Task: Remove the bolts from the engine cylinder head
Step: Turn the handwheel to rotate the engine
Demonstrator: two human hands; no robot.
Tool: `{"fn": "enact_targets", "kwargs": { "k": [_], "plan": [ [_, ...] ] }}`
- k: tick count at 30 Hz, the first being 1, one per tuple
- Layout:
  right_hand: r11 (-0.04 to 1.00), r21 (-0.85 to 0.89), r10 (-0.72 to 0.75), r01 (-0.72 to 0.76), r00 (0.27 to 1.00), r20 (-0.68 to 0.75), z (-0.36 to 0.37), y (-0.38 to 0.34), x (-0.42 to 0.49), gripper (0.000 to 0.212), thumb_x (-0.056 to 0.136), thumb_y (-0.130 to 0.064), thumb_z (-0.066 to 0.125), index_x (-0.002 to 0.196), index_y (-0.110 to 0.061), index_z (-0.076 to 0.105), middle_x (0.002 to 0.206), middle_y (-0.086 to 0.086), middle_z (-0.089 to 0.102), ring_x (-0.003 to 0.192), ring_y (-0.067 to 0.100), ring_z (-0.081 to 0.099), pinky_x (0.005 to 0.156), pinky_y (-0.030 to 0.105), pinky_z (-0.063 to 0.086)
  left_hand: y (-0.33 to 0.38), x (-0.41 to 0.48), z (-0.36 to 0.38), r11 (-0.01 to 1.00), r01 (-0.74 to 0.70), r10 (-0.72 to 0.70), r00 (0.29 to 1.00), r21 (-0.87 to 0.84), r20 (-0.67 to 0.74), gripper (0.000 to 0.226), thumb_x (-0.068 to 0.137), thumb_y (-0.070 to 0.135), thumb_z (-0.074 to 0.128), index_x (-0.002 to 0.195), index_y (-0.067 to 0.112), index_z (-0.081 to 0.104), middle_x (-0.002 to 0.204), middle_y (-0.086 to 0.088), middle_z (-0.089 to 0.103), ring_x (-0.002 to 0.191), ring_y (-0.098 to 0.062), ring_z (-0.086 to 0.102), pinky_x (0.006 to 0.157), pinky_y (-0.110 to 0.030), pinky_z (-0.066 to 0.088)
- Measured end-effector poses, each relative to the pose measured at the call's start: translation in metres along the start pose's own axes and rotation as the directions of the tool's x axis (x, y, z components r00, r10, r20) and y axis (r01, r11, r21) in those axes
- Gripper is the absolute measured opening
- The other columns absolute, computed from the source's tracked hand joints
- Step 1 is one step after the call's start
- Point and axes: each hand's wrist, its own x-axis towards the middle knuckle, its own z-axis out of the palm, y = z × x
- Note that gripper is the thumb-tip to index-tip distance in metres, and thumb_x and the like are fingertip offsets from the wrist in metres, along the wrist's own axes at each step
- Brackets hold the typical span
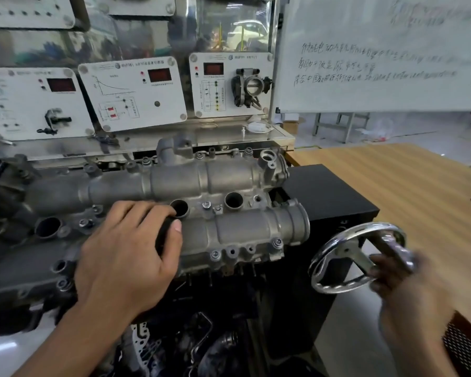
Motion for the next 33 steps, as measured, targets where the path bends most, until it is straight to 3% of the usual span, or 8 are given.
{"fn": "enact_targets", "kwargs": {
  "k": [4,10,13,16,21,27,30,33],
  "plan": [
    [0.816,-0.562,-0.016,0.135,0.977,0.212,0.013,0.041,-0.039,0.043,0.095,-0.046,0.05,0.071,-0.013,0.065,0.057,0.003,0.065,0.056,0.011,0.062,0.049,0.03,0.046,0.001,0.006,-0.002,0.999,0.033,-0.033,0.999,-0.011,0.004,0.037,0.095,0.041,0.037,0.104,0.021,0.068,0.099,0.004,0.069,0.103,-0.022,0.053,0.067,-0.037,0.047],
    [0.641,-0.763,0.066,0.088,0.983,0.168,-0.057,0.022,0.044,0.041,0.101,-0.04,0.048,0.076,-0.008,0.049,0.064,0.009,0.053,0.06,0.029,0.051,0.057,0.04,0.041,0.002,0.018,-0.003,0.997,0.054,-0.052,0.998,-0.045,0.044,0.041,0.095,0.042,0.036,0.103,0.016,0.067,0.102,-0.009,0.07,0.103,-0.035,0.052,0.075,-0.044,0.043],
    [0.863,-0.44,0.339,-0.249,0.93,0.139,-0.049,-0.005,0.065,0.039,0.105,-0.039,0.037,0.073,-0.016,0.042,0.045,-0.004,0.03,0.037,0.012,0.027,0.041,0.024,0.022,0.001,0.018,-0.003,0.997,0.062,-0.061,0.998,-0.041,0.024,0.042,0.096,0.045,0.035,0.105,0.017,0.066,0.105,-0.012,0.069,0.106,-0.037,0.051,0.077,-0.046,0.045],
    [0.874,-0.163,0.485,-0.458,0.848,0.215,-0.038,-0.029,0.063,0.032,0.098,-0.024,0.028,0.067,-0.021,0.029,0.037,-0.008,0.022,0.029,0.005,0.02,0.032,0.017,0.013,-0.002,0.02,-0.001,0.998,0.056,-0.056,0.998,-0.03,0.012,0.041,0.097,0.047,0.035,0.105,0.019,0.064,0.104,-0.011,0.068,0.108,-0.036,0.051,0.075,-0.046,0.046],
    [0.901,-0.106,0.424,-0.422,0.799,0.426,0.01,-0.059,0.035,0.036,0.099,-0.028,0.029,0.067,-0.018,0.042,0.038,-0.01,0.029,0.029,0.003,0.024,0.028,0.013,0.017,0.002,0.023,-0.003,0.996,0.089,-0.089,0.996,-0.018,0.005,0.039,0.099,0.044,0.035,0.104,0.019,0.065,0.104,-0.008,0.068,0.108,-0.033,0.052,0.074,-0.044,0.044],
    [0.824,-0.499,0.39,-0.27,0.908,0.152,-0.016,0.032,-0.007,0.037,0.1,-0.033,0.054,0.069,-0.013,0.05,0.053,0.004,0.038,0.042,0.016,0.033,0.043,0.024,0.023,0.008,0.023,0.002,0.993,0.101,-0.103,0.994,-0.059,-0.045,0.046,0.099,0.049,0.036,0.1,0.016,0.069,0.1,-0.007,0.069,0.099,-0.031,0.056,0.078,-0.041,0.044],
    [0.868,-0.353,0.382,-0.349,0.924,0.026,-0.037,-0.013,0.052,0.033,0.101,-0.014,0.044,0.067,-0.015,0.042,0.056,0.006,0.037,0.031,0.011,0.03,0.035,0.016,0.021,0.009,0.029,0.003,0.996,0.085,-0.088,0.994,-0.042,-0.072,0.048,0.095,0.055,0.039,0.097,0.019,0.07,0.094,-0.006,0.071,0.093,-0.031,0.06,0.075,-0.039,0.043],
    [0.892,0.012,0.439,-0.453,0.871,0.222,-0.01,-0.059,0.063,0.035,0.102,-0.017,0.022,0.071,-0.02,0.036,0.039,-0.007,0.035,0.027,0.002,0.026,0.029,0.013,0.02,0.01,0.037,0.005,0.992,0.112,-0.118,0.987,-0.059,-0.109,0.046,0.094,0.053,0.041,0.091,0.019,0.072,0.084,-0.008,0.071,0.083,-0.032,0.061,0.068,-0.036,0.039]
  ]
}}
